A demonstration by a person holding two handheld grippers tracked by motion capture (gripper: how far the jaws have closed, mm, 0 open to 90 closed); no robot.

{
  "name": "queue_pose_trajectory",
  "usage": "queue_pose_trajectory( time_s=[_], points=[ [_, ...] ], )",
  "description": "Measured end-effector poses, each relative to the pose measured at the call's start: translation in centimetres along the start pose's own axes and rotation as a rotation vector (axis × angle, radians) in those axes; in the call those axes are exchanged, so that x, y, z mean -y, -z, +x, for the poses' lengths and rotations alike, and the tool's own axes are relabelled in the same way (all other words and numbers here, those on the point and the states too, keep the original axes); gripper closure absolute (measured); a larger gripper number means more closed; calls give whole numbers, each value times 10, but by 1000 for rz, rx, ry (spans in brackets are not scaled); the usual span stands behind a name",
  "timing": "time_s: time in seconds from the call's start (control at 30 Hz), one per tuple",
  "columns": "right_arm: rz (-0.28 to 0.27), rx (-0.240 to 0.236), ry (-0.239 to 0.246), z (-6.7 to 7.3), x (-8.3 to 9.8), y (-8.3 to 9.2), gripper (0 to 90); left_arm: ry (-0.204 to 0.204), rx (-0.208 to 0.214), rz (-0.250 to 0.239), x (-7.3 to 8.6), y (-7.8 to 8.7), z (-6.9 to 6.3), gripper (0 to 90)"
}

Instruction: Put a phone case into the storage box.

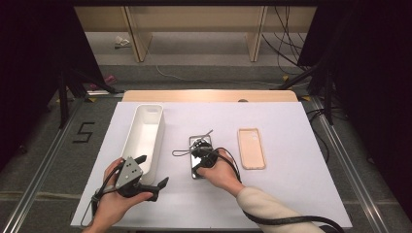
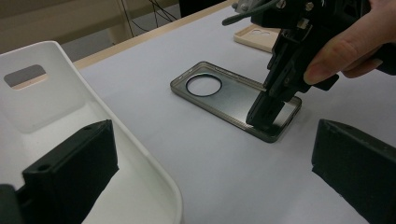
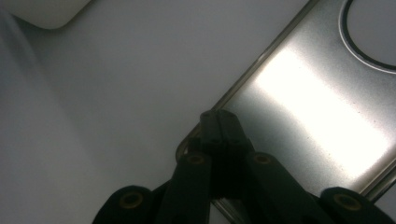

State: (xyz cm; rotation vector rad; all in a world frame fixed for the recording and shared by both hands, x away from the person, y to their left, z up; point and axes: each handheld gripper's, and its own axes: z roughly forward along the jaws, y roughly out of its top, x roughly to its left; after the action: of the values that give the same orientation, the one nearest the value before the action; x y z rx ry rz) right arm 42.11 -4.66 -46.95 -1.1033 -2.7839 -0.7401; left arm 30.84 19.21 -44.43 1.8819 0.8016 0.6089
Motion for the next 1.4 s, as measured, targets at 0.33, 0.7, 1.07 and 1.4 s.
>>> queue_pose_trajectory(
  time_s=[0.33,0.7,1.07,1.4],
  points=[
    [-12,-5,-10,2,-2,-2,900,-2,3,1,0,0,-1,0],
    [-7,2,8,3,-2,-2,900,-1,6,1,0,0,-1,0],
    [-42,-11,-2,3,-4,-6,900,1,7,1,0,-1,-1,0],
    [-58,-19,51,6,-7,-2,814,-2,9,-1,0,0,-1,0]
  ],
)
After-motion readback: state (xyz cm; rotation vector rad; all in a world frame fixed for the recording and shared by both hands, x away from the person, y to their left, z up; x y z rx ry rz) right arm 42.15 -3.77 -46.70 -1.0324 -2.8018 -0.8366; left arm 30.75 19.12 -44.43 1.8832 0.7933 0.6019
